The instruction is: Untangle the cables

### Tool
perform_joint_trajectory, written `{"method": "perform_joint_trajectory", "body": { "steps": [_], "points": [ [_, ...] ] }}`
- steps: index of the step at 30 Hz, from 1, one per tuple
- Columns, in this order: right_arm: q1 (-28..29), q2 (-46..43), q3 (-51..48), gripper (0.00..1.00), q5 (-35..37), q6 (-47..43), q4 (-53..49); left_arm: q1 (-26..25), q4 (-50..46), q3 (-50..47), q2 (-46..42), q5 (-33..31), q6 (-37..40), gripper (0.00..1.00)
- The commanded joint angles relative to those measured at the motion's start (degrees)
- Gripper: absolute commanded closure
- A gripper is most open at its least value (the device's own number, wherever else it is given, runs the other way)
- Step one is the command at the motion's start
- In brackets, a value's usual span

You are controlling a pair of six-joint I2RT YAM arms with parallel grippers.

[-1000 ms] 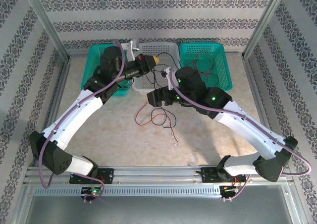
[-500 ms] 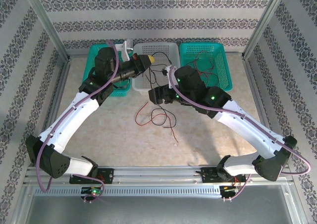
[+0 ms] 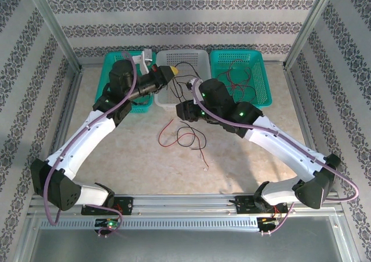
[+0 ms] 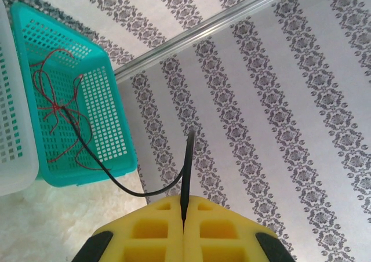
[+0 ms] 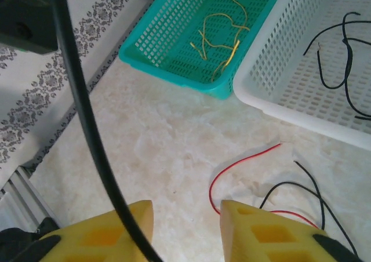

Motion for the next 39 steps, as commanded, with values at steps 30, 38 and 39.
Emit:
{"method": "perform_joint_trajectory", "body": {
  "steps": [30, 38, 39],
  "points": [
    [-11.2, -11.7, -11.0, 0.34, -3.1, 17.6, -0.5, 1.3, 12.4, -3.8, -6.7, -8.2, 11.4, 1.00],
    [-20.8, -22.7, -17.7, 0.29, -5.0, 18.2, -4.0, 2.0, -4.5, 10.0, 4.6, -13.8, 18.7, 1.00],
    [-21.4, -23.2, -18.0, 0.29, -5.4, 18.1, -4.2, 2.0, -3.4, 10.2, 5.9, -13.9, 18.6, 1.00]
  ]
}}
